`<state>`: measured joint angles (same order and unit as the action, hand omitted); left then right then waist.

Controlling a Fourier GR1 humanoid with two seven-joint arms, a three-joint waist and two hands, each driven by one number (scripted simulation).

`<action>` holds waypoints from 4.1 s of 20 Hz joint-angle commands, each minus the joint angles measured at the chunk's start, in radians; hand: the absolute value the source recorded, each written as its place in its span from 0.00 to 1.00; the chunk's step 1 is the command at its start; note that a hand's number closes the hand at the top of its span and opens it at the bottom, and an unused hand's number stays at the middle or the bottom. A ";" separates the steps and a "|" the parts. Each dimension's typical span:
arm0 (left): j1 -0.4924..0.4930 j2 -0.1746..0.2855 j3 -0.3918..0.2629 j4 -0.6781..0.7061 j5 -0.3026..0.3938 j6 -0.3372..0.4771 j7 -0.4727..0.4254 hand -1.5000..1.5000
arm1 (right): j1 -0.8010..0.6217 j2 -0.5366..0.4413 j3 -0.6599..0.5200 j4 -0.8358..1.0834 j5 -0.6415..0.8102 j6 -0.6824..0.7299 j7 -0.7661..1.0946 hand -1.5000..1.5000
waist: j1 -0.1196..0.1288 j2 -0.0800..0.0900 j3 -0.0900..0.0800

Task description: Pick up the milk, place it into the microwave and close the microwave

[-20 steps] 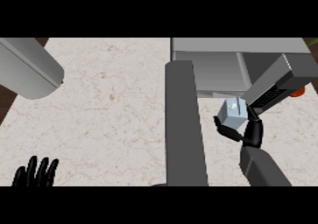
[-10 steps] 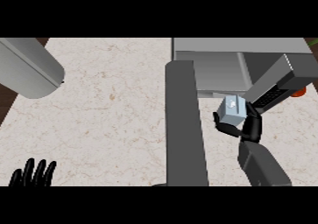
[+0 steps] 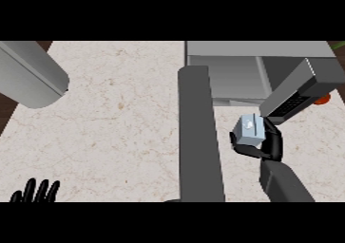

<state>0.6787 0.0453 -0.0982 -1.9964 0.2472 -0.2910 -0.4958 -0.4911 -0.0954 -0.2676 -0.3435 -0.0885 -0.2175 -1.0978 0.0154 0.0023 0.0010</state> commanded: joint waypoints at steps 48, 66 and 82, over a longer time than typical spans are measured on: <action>0.045 0.026 0.107 0.008 0.080 -0.079 0.002 0.00 | -0.054 0.095 0.264 -0.380 -0.030 -0.195 0.469 1.00 | 0.012 0.003 0.000; -0.044 0.039 0.110 0.041 0.068 -0.087 0.030 0.00 | -0.367 -0.067 0.122 0.145 0.074 -0.300 0.330 1.00 | 0.071 0.035 0.003; -0.070 0.064 0.149 0.084 0.094 -0.119 0.012 0.00 | -0.456 -0.088 0.063 0.152 0.066 -0.452 0.225 1.00 | 0.114 0.055 0.006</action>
<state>0.6311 0.0962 0.0244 -1.9183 0.3323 -0.4143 -0.4874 -0.9222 -0.1992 -0.1725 -0.1793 0.0007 -0.6179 -0.8286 0.1222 0.0534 0.0067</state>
